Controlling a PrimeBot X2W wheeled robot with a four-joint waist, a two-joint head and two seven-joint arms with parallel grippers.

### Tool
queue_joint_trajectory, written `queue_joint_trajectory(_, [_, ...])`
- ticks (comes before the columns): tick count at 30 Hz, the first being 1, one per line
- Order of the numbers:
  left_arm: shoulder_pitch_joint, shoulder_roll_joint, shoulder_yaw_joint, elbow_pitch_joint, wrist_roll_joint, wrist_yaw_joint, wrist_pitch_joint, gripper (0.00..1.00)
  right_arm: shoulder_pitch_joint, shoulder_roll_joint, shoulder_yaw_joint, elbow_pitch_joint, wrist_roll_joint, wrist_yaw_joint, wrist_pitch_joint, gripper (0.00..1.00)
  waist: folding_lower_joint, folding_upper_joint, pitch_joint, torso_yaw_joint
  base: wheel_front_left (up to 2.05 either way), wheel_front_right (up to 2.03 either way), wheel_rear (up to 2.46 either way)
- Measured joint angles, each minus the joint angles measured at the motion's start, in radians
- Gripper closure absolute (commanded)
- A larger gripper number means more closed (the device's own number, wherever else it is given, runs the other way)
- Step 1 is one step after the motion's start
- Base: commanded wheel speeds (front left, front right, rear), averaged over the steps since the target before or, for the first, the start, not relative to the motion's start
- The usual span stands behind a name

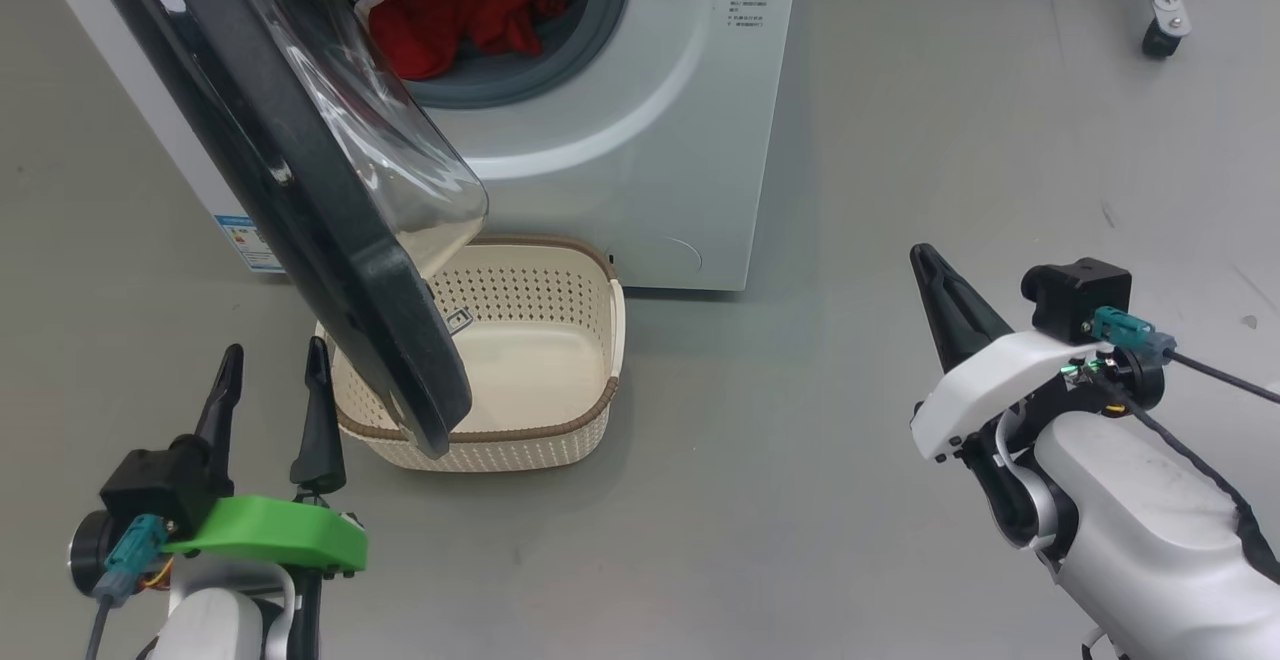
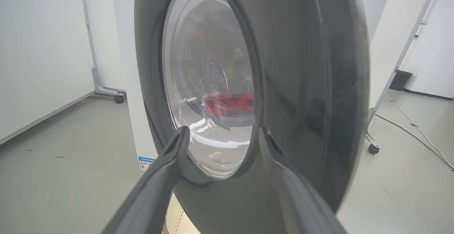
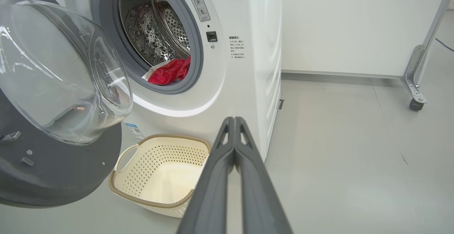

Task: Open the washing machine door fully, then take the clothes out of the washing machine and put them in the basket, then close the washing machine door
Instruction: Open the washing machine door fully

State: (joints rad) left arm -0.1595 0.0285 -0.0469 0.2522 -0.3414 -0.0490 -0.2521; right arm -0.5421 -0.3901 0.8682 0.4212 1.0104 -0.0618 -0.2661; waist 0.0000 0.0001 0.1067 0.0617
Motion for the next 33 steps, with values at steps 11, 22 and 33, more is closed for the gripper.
queue_joint_trajectory(11, [0.015, 0.001, 0.018, -0.002, 0.011, 0.000, 0.000, 0.00, 0.096, 0.029, -0.221, -0.115, -0.110, -0.039, 0.007, 1.00, 0.0000, 0.0000, -0.014, -0.026, 0.00, 0.00, 0.00])
queue_joint_trajectory(22, [0.017, 0.001, 0.023, -0.002, 0.017, -0.009, 0.000, 0.00, 0.235, 0.073, -0.312, -0.184, -0.236, -0.054, 0.007, 0.00, 0.0000, 0.0000, -0.019, -0.031, 0.00, 0.00, 0.00])
queue_joint_trajectory(33, [0.040, 0.001, 0.022, 0.003, 0.018, -0.010, 0.000, 0.00, 0.329, 0.108, -0.361, -0.216, -0.322, -0.055, 0.007, 0.00, 0.0000, 0.0000, -0.031, -0.030, 0.00, 0.00, 0.00])
